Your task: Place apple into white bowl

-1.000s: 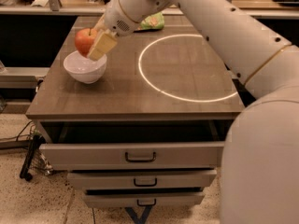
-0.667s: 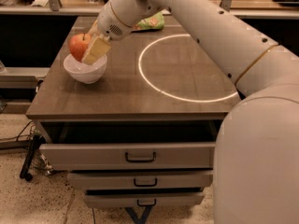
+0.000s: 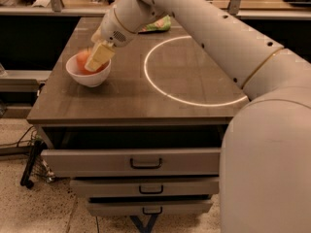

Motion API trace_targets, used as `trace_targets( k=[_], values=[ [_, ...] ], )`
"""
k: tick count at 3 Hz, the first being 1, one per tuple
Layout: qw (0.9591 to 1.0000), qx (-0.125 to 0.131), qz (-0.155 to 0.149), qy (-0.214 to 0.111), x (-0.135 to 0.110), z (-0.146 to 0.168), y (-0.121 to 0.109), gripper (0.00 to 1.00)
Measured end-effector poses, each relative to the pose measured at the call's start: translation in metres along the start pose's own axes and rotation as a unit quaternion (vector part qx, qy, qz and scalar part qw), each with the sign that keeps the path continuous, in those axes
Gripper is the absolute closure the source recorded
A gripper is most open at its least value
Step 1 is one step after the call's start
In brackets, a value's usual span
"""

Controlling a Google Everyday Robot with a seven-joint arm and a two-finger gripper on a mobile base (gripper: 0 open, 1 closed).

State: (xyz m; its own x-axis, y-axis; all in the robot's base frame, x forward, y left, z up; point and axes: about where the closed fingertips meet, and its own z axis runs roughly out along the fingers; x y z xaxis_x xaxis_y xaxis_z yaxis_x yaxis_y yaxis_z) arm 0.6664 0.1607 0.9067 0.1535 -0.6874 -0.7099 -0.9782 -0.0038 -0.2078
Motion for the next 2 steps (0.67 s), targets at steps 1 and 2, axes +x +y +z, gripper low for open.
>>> trace_targets(
  k=[1,2],
  values=[
    [1.0,-0.001,0.002,0.0,0.001,0.0,0.0,0.0],
    [0.9991,0.029,0.027,-0.011,0.019,-0.043,-0.019,0.0]
  ],
)
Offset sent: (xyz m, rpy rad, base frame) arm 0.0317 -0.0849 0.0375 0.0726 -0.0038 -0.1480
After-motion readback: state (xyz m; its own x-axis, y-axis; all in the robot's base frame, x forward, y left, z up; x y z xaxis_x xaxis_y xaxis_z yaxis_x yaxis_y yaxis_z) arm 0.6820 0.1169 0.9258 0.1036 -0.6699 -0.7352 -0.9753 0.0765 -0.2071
